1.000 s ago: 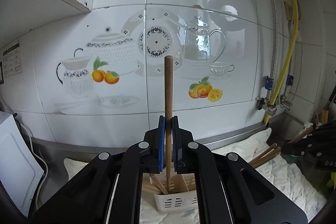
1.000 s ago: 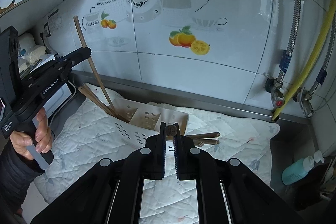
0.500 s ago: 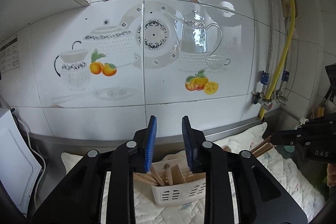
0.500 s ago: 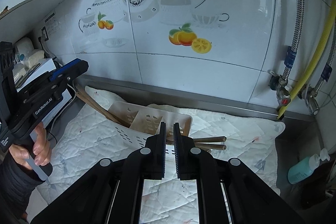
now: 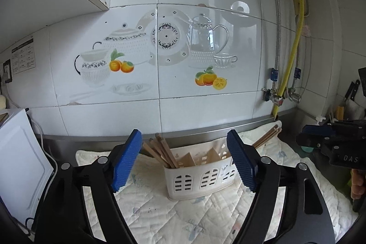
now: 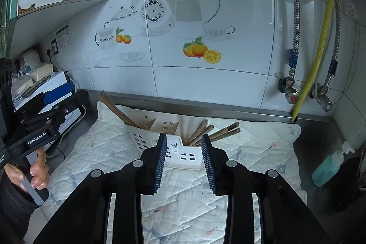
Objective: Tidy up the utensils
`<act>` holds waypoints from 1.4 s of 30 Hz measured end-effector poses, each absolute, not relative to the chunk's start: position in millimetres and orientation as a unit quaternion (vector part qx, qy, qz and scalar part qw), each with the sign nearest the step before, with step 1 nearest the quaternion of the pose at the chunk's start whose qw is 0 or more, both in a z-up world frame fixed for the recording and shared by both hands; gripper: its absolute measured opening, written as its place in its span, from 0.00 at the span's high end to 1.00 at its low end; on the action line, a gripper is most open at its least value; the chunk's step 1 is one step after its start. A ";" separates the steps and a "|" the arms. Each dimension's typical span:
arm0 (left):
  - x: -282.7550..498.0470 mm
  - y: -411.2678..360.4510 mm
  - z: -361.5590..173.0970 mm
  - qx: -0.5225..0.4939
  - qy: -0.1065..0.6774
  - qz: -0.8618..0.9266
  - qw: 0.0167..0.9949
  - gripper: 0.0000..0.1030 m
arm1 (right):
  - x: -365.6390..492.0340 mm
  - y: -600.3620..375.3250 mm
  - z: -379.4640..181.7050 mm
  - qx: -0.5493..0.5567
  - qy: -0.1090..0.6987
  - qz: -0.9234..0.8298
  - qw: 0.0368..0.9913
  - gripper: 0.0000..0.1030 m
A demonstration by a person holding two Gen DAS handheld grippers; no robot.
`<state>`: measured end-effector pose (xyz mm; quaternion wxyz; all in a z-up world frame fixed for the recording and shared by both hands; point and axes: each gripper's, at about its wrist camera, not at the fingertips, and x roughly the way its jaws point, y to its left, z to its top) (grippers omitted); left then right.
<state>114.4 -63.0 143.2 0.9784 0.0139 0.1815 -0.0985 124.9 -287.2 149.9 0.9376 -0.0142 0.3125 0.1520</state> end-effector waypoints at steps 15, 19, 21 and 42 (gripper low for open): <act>61.8 -41.9 119.4 0.005 0.195 -0.086 0.977 0.05 | 62.8 -270.8 122.1 -0.030 0.281 0.136 0.950 0.43; 53.4 -35.8 110.9 0.011 0.200 -0.069 0.977 0.05 | 53.2 -265.9 116.2 -0.038 0.277 0.127 0.952 0.35; 51.7 -32.8 107.9 0.015 0.203 -0.066 0.977 0.05 | 49.2 -263.9 111.7 -0.042 0.277 0.122 0.952 0.34; 32.9 1.9 67.3 0.013 0.244 -0.026 0.969 0.05 | 33.4 -272.9 72.5 0.018 0.299 0.102 0.949 0.15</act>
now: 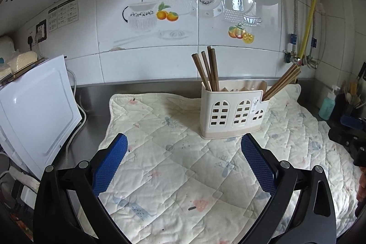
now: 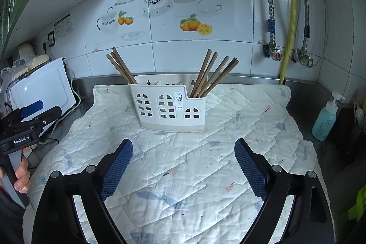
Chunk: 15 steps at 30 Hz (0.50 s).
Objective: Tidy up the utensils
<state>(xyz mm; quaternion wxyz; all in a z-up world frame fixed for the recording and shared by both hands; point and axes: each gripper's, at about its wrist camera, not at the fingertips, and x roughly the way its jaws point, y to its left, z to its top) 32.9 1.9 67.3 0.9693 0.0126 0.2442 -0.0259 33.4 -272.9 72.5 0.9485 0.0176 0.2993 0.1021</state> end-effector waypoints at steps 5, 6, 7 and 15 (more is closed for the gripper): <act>28.6 3.0 63.5 0.017 0.244 -0.026 0.969 0.05 | 31.7 -274.3 66.9 0.026 0.305 0.100 0.947 0.14; 28.2 2.9 63.0 0.018 0.244 -0.026 0.969 0.05 | 31.3 -274.2 66.1 0.025 0.305 0.098 0.947 0.14; 27.7 3.0 62.3 0.019 0.244 -0.026 0.969 0.05 | 31.1 -274.1 65.6 0.025 0.306 0.095 0.947 0.14; 21.8 5.4 58.1 0.016 0.242 -0.028 0.970 0.05 | 26.4 -274.3 64.8 0.020 0.302 0.090 0.949 0.13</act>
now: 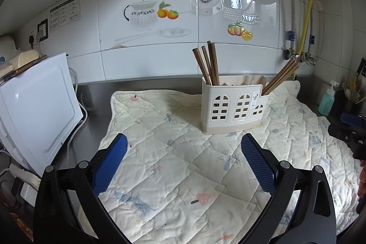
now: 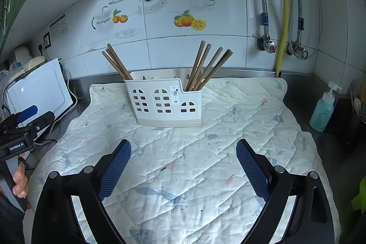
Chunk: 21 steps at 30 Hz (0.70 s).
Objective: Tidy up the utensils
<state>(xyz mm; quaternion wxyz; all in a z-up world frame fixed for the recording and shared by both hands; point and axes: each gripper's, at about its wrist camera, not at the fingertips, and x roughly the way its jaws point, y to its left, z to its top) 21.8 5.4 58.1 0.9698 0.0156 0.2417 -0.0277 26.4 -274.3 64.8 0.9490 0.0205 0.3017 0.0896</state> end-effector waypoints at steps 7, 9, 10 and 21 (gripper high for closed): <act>21.0 3.0 53.4 0.023 0.251 -0.019 0.967 0.05 | 24.4 -274.0 62.1 0.011 0.302 0.082 0.950 0.12; 21.1 1.8 52.1 0.027 0.253 -0.014 0.967 0.05 | 24.5 -274.6 61.5 0.011 0.302 0.081 0.950 0.12; 21.2 1.7 51.7 0.028 0.254 -0.013 0.967 0.05 | 24.5 -274.9 61.4 0.012 0.302 0.081 0.950 0.12; 17.1 0.4 50.7 0.030 0.246 -0.014 0.969 0.05 | 23.9 -272.7 59.9 0.007 0.302 0.081 0.950 0.11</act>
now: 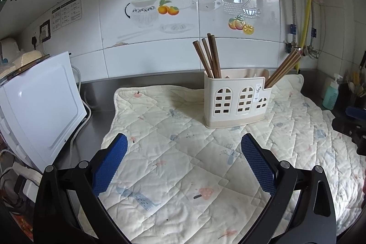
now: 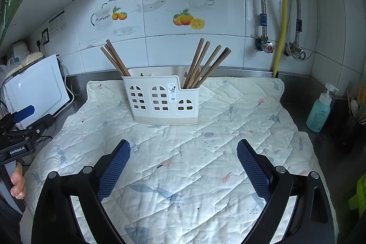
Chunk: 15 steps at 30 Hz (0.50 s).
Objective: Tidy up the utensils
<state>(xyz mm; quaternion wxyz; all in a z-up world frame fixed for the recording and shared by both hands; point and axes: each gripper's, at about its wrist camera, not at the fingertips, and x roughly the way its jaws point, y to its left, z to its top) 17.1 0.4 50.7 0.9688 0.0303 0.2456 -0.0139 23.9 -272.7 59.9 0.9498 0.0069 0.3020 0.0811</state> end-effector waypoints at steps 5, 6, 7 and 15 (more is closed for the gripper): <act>15.6 -0.3 49.7 0.031 0.246 -0.013 0.969 0.05 | 23.1 -270.6 59.8 0.004 0.303 0.083 0.949 0.11; 15.4 -0.5 49.5 0.031 0.246 -0.012 0.969 0.05 | 22.7 -270.4 59.7 0.003 0.303 0.082 0.950 0.11; 15.3 -0.8 49.3 0.032 0.246 -0.012 0.969 0.05 | 22.4 -270.4 59.7 0.003 0.303 0.082 0.950 0.11; 14.9 -1.9 46.5 0.034 0.247 -0.011 0.968 0.05 | 22.2 -270.4 59.2 0.004 0.303 0.083 0.949 0.11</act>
